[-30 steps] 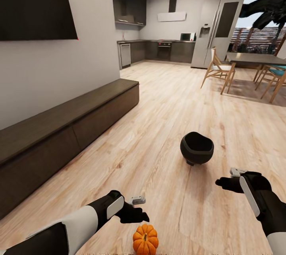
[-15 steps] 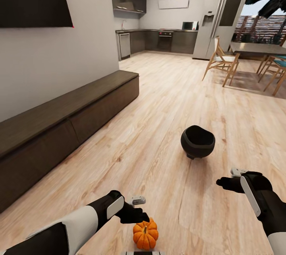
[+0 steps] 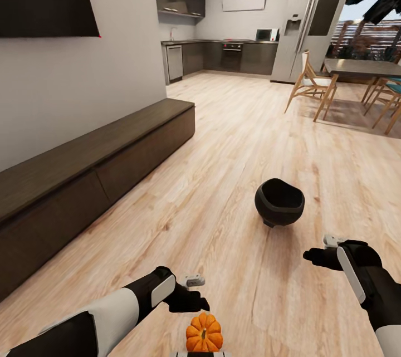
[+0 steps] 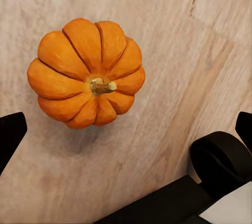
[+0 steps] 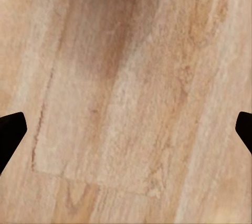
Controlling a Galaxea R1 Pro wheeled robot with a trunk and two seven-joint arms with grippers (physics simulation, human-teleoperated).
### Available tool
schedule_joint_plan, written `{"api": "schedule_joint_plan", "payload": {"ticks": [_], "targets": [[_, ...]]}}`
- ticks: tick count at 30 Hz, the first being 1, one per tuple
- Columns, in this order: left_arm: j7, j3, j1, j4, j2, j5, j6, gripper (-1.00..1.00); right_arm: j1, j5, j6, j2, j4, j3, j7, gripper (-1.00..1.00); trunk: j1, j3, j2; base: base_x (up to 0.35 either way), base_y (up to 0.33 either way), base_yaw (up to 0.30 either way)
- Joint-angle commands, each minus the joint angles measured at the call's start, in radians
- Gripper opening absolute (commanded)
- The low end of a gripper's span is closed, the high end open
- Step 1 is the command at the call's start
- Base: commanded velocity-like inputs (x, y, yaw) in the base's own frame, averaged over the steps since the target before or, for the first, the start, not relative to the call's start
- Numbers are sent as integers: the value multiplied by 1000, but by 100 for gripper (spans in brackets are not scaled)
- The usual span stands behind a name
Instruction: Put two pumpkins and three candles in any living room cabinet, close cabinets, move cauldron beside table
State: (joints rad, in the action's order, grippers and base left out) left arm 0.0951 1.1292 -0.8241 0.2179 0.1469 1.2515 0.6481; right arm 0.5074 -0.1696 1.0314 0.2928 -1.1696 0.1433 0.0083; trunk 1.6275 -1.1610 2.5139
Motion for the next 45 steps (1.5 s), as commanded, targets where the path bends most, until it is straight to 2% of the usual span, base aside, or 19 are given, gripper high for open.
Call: {"api": "schedule_joint_plan", "payload": {"ticks": [1, 7, 31, 40, 45], "targets": [[5, 4, -1, -1, 5, -4, 2, 100, 0, -2, 4, 0, -1, 1, 1, 100, 0, -1, 0, 63, 0, 0], [3, 7, -1, -2, 12, -5, 5, 100, 0, -2, 4, 0, -1, 1, 1, 100, 0, -1, 0, 24, 0, 0], [3, 9, -1, -1, 14, -6, 4, 100, 0, -2, 4, 0, -1, 1, 1, 100, 11, -94, 6, 0, 0, 0], [3, 9, -1, -2, 14, -6, -2, 100, 0, -1, 4, 0, -1, 1, 1, 100, 11, -94, 6, -10, 0, 0], [3, 9, -1, -2, 14, -5, -3, 100, 0, -1, 4, -1, -1, 1, 1, 100, 11, -94, 6, -215, 0, 0]]}}
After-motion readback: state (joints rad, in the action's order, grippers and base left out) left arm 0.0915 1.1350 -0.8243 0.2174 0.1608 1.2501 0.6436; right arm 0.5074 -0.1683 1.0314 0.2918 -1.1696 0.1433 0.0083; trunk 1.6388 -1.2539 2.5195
